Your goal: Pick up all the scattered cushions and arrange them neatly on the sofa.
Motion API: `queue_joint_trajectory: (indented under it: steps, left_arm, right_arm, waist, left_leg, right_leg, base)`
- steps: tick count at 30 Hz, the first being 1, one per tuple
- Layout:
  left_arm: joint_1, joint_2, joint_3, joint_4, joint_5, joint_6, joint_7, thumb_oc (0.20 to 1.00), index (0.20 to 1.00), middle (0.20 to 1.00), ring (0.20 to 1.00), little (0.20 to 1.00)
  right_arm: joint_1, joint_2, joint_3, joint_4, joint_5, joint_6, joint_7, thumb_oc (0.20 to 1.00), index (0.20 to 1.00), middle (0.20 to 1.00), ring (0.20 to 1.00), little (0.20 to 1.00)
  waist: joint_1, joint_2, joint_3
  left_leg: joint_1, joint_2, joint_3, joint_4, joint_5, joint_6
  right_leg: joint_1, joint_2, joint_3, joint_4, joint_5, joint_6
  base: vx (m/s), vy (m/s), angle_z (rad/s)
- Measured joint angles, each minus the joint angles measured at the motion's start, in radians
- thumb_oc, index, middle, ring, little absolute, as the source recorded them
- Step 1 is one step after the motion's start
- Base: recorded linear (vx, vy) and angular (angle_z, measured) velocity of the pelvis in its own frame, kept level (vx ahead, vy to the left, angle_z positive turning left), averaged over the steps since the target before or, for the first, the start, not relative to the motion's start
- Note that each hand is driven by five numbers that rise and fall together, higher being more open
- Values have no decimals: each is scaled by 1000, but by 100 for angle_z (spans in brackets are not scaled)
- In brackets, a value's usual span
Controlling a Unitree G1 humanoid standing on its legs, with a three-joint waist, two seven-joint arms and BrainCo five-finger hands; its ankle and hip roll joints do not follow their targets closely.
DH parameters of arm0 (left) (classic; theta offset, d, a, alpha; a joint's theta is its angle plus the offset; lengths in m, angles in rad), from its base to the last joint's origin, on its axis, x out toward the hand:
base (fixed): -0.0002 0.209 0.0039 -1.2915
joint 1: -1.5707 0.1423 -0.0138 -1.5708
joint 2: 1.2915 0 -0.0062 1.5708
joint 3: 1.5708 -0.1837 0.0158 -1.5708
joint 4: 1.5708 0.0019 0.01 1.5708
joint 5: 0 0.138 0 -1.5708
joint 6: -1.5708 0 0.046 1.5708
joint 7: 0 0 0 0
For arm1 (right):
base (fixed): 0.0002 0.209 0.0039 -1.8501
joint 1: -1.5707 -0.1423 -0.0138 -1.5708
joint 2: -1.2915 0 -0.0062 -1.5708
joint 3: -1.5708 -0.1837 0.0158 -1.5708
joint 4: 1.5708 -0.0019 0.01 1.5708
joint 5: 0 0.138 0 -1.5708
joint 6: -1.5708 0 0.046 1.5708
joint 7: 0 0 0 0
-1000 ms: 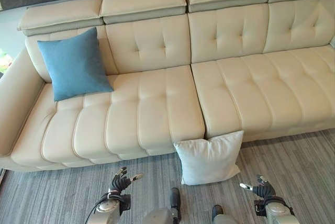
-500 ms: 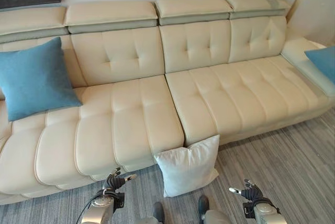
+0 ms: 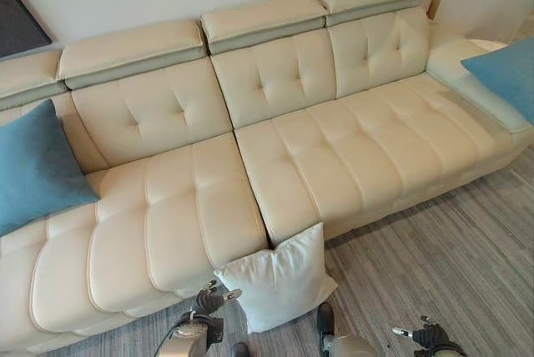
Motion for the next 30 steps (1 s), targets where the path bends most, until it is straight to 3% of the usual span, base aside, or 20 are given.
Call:
queue_joint_trajectory:
  steps: [1, 2, 6, 11, 13, 15, 17, 21, 25, 30]
  left_arm:
    - [-6, -7, -1, 4, 0, -1, 4, 1000, 1000, 1000, 1000, 1000]
    - [-23, -17, -1, 9, -3, -3, 12, 1000, 1000, 1000, 1000, 1000]
    - [-46, -26, 5, 19, -73, -7, 45, 1000, 1000, 1000, 1000, 1000]
    - [-100, -21, 4, 90, -110, -19, 87, 1000, 1000, 1000, 1000, 1000]
    - [-193, -14, 3, 172, -111, -24, 114, 1000, 1000, 1000, 1000, 1000]
    - [-261, -12, -1, 218, -120, -28, 121, 1000, 1000, 1000, 1000, 1000]
    - [-513, 10, -41, 427, -204, -43, 165, 1000, 1000, 1000, 1000, 1000]
    - [-801, 82, -41, 420, -290, -96, 208, 1000, 1000, 1000, 1000, 1000]
    - [-1017, 158, -75, 420, -348, -131, 237, 1000, 1000, 1000, 1000, 1000]
    - [-1185, 182, -145, 378, -352, -142, 314, 1000, 1000, 1000, 1000, 1000]
  right_arm:
    - [-9, -9, 0, -1, 0, 0, -5, 1000, 1000, 1000, 1000, 1000]
    - [-33, -17, -1, -4, 0, 0, -8, 1000, 1000, 1000, 1000, 1000]
    - [-82, -10, 35, -65, 1, -5, -28, 1000, 1000, 1000, 1000, 1000]
    - [-168, 23, 84, -68, 1, -6, -48, 1000, 1000, 1000, 1000, 1000]
    - [-270, 50, 99, -8, 21, -12, -83, 1000, 1000, 1000, 1000, 1000]
    - [-332, 56, 103, 29, 30, -16, -98, 1000, 1000, 1000, 1000, 1000]
    - [-571, 43, 143, 234, 79, -15, -165, 1000, 1000, 1000, 1000, 1000]
    - [-934, -26, 127, 311, 184, -67, -249, 1000, 1000, 1000, 1000, 1000]
    - [-1178, -74, 172, 292, 275, -120, -274, 1000, 1000, 1000, 1000, 1000]
    - [-1291, -108, 248, 234, 293, -137, -307, 1000, 1000, 1000, 1000, 1000]
  waist:
    - [-4, 4, 8]
    - [-3, 29, 20]
    - [-7, 40, 58]
    - [-2, 8, 93]
    - [0, -28, 144]
    - [6, -41, 171]
    - [-1, -56, 208]
    - [-1, -52, 348]
    - [-1, -61, 392]
    - [-3, -70, 407]
  left_leg:
    - [-23, 3, -2, 9, 7, -1]
    - [-39, 2, -2, 12, 18, -5]
    - [-80, -17, -3, 2, 26, -23]
    - [-147, -59, 5, -5, 28, -22]
    - [-218, -79, 15, 11, 56, -19]
    - [-255, -84, 17, 18, 64, -24]
    - [-440, -103, -6, 111, 58, -23]
    - [-623, -115, -17, 172, 78, -35]
    - [-862, -107, -27, 299, 71, -35]
    - [-1055, -96, -31, 432, 46, -38]
  right_leg:
    - [-10, -1, -10, 0, -1, -5]
    - [-20, -5, -25, 0, 1, -8]
    - [-57, -32, -47, 0, 5, -10]
    - [-168, -71, -11, 63, 8, -5]
    - [-265, -90, 20, 110, 17, 5]
    - [-306, -95, 31, 126, 24, 12]
    - [-478, -127, 36, 221, 11, 6]
    - [-665, -147, 45, 291, 24, -13]
    - [-889, -143, 77, 367, 39, -42]
    - [-1063, -147, 90, 454, 25, -59]
  base:
    - [3, -36, 42]
    - [12, -34, 43]
    - [10, 31, 17]
    - [-59, 32, -7]
    - [-94, -35, -7]
    - [-111, -42, 7]
    - [-109, -24, 32]
    - [-32, -2, 14]
    - [49, -50, -4]
    - [67, -50, -1]
